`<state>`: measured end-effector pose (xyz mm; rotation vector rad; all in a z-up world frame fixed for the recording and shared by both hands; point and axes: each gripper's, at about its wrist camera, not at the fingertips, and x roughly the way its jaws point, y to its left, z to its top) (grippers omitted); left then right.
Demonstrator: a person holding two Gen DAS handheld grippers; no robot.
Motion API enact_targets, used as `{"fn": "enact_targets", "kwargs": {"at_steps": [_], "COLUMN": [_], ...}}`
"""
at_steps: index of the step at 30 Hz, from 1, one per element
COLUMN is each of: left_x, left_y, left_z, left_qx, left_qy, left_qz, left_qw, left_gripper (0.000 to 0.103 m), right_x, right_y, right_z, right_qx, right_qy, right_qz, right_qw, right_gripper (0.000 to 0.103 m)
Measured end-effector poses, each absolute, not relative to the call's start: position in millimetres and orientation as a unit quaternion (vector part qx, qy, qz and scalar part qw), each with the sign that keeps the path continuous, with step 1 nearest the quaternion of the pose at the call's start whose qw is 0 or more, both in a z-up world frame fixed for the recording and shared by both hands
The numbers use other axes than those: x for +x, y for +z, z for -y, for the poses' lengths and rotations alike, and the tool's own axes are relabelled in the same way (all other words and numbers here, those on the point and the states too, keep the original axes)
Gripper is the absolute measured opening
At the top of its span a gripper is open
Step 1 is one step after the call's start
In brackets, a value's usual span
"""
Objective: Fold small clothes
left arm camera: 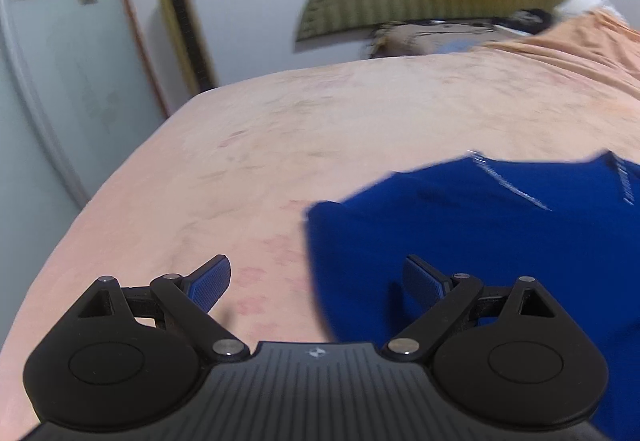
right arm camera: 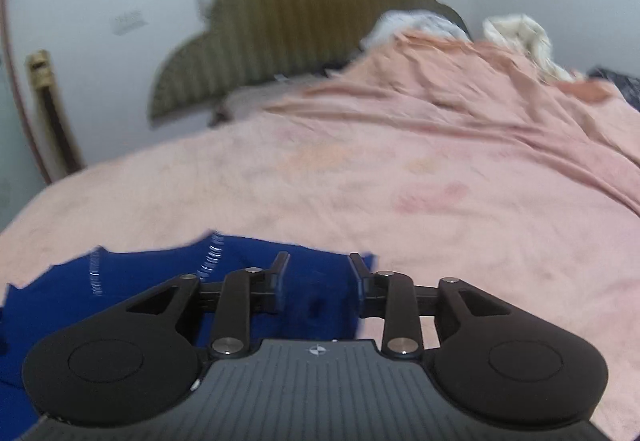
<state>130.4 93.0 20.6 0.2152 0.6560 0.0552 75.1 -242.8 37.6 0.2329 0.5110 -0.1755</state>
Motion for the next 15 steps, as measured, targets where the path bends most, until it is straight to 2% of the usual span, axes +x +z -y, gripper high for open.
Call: {"fn": "enact_targets", "kwargs": {"at_steps": [1, 3, 6, 8, 10, 12, 13, 15], "left_x": [128, 128, 126, 120, 116, 111, 110, 106], "left_y": [16, 5, 1, 5, 7, 8, 8, 9], "left_z": [-86, -77, -81, -84, -83, -81, -79, -77], "left_qx": [0.123, 0.156, 0.136, 0.118, 0.122, 0.123, 0.123, 0.125], "left_qy": [0.019, 0.041, 0.047, 0.038, 0.041, 0.038, 0.036, 0.036], "left_qz": [-0.318, -0.321, -0.342, -0.346, -0.346, -0.341, -0.342, -0.344], "left_qw": [0.940, 0.933, 0.929, 0.930, 0.930, 0.931, 0.931, 0.930], "left_gripper": [0.094, 0.094, 0.094, 0.094, 0.094, 0.094, 0.094, 0.094], "right_x": [78, 87, 99, 90, 76, 64, 60, 60], "right_y": [37, 28, 9, 9, 15, 19, 19, 13], "right_z": [237, 224, 221, 225, 224, 220, 217, 211], "right_qx": [0.110, 0.097, 0.100, 0.130, 0.143, 0.149, 0.148, 0.127], "right_qy": [-0.065, -0.040, -0.059, -0.066, -0.050, -0.028, -0.020, -0.017], "right_qz": [-0.260, -0.290, -0.332, -0.320, -0.302, -0.290, -0.290, -0.309], "right_qw": [0.957, 0.951, 0.936, 0.936, 0.941, 0.945, 0.945, 0.943], "right_gripper": [0.045, 0.049, 0.050, 0.052, 0.068, 0.078, 0.082, 0.083]}}
